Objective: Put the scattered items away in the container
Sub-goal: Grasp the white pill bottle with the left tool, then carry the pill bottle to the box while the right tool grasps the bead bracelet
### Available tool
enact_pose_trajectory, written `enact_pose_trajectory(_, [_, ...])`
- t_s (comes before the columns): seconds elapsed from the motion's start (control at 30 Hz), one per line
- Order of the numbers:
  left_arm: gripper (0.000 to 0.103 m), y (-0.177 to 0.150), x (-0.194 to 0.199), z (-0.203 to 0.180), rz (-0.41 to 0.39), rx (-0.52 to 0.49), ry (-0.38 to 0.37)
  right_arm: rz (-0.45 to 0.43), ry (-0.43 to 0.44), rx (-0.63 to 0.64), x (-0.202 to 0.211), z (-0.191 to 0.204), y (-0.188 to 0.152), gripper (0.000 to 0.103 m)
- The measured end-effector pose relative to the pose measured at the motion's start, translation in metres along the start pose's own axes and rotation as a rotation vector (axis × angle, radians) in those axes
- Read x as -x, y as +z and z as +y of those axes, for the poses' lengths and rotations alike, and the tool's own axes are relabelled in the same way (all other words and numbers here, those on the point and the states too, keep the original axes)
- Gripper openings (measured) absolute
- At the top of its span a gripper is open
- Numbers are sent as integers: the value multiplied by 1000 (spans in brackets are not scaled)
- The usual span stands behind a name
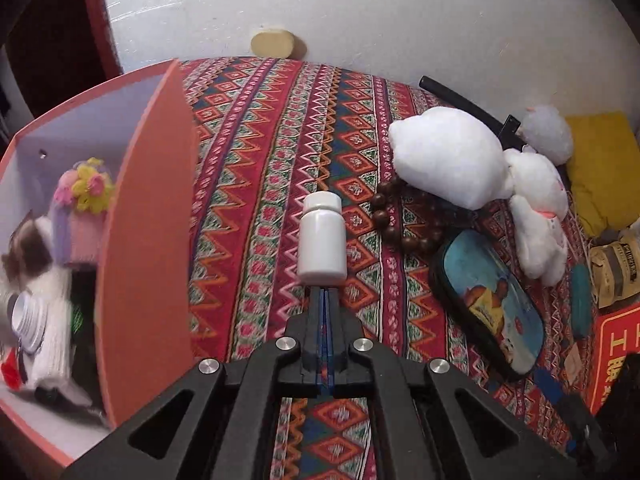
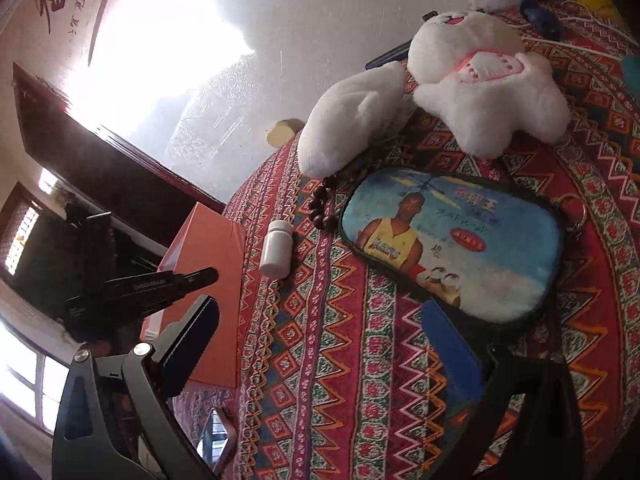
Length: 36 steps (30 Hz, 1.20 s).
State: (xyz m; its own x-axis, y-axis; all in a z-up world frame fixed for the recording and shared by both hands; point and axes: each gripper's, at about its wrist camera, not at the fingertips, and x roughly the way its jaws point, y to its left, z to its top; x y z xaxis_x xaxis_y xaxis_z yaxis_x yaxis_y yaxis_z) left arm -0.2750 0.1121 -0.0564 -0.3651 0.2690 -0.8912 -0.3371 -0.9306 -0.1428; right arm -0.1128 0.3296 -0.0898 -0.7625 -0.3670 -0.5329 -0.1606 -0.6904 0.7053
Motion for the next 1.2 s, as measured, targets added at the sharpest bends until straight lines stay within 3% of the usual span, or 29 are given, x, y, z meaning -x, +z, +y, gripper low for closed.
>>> enact_pose_trajectory(0.17, [12, 29, -70, -18, 77, -66, 50, 22, -5, 93, 0, 18, -4, 102])
enact_pose_trajectory(0.23, [21, 37, -82, -22, 33, -79, 72, 24, -33, 138, 0, 21, 1, 102])
enact_pose_trajectory(0.3, [82, 44, -95, -25, 26, -80, 129, 24, -30, 139, 0, 17, 7, 102])
enact_pose_trajectory(0.33, [89, 45, -106, -22, 59, -54, 137, 25, -21, 130, 0, 15, 10, 102])
enact_pose_trajectory(0.37, [89, 44, -114, -18, 80, -26, 130, 26, -16, 120, 0, 13, 12, 102])
enact_pose_trajectory(0.43, [69, 36, -136, -4, 140, 35, 117, 25, -9, 91, 0, 6, 16, 102])
enact_pose_trajectory(0.47, [63, 34, -136, 1, 121, 50, 110, 25, -8, 80, 1, 3, 17, 102])
enact_pose_trajectory(0.5, [40, 33, -128, 3, 88, 55, 125, 27, -7, 76, 2, 2, 17, 102])
enact_pose_trajectory(0.67, [39, 7, -78, 7, 74, 92, 66, 16, -23, 114, 9, 8, 16, 102])
enact_pose_trajectory(0.77, [39, -28, -14, 23, 14, 164, -34, 20, -36, 152, 7, 15, 13, 98])
enact_pose_trajectory(0.9, [39, -63, 65, 58, -93, 258, -182, 69, 41, 191, -10, 31, 10, 87])
enact_pose_trajectory(1.0, [40, -57, 103, 86, -163, 302, -278, 79, -33, 320, -43, 56, 18, 87])
enact_pose_trajectory(1.07, [40, -54, 126, 102, -221, 310, -282, 106, -121, 431, -79, 74, 29, 87])
enact_pose_trajectory(1.2, [40, -48, 151, 127, -307, 296, -214, 195, -241, 551, -152, 96, 54, 87])
